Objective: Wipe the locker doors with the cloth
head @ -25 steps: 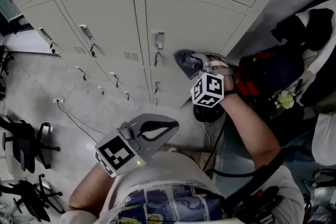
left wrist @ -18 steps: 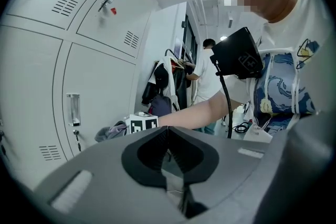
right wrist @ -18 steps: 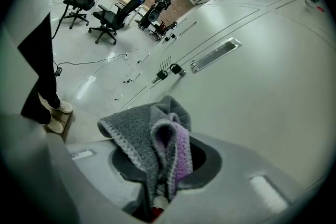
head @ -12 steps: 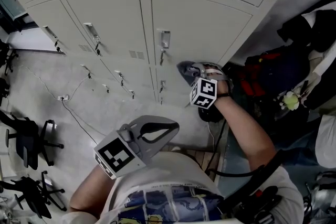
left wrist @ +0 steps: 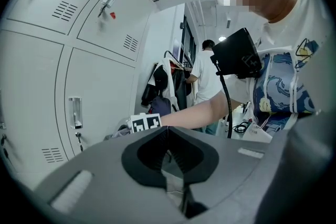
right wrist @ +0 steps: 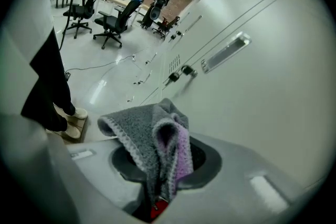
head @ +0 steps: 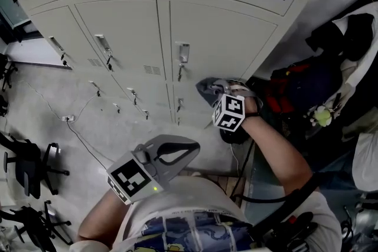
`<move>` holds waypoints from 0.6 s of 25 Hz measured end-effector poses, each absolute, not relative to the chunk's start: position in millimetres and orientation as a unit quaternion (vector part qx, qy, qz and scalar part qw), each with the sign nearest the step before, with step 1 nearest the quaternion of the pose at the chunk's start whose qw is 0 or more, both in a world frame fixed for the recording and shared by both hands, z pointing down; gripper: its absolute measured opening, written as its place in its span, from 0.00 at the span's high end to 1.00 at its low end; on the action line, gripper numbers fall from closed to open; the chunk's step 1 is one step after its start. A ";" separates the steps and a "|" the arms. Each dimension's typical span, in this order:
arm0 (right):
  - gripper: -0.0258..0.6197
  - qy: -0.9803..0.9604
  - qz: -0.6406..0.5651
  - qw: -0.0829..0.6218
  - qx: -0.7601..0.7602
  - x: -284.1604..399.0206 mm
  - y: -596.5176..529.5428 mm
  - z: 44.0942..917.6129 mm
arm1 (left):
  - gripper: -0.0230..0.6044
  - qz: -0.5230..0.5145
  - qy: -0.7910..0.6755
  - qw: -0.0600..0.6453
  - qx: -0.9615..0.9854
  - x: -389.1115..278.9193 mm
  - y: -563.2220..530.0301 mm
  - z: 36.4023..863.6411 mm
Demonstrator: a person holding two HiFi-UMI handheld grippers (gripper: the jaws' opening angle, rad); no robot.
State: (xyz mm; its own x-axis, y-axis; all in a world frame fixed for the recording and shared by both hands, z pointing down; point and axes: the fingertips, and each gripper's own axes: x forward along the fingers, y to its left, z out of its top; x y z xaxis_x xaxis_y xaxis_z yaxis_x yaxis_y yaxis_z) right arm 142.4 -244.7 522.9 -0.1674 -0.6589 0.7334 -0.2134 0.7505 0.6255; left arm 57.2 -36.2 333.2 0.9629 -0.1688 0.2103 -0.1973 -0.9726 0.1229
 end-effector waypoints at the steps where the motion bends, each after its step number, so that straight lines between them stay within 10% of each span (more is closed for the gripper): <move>1: 0.82 -0.743 -0.198 0.566 0.297 138.2 -240.1 502.7 | 0.95 0.097 -0.092 0.071 0.988 57.1 -36.7 331.8; 15: 0.82 -0.696 -0.387 0.442 0.413 103.4 -248.0 223.9 | 0.95 0.067 -0.078 0.065 0.993 66.4 -27.4 323.9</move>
State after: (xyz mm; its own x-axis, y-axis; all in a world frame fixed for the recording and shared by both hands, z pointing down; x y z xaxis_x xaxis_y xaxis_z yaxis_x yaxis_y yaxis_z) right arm 103.4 -248.0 223.9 -0.2682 -0.9168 0.2959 -0.2317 0.3595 0.9039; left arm 66.4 -27.4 323.9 0.9787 -0.1470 0.1431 -0.1643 -0.9793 0.1180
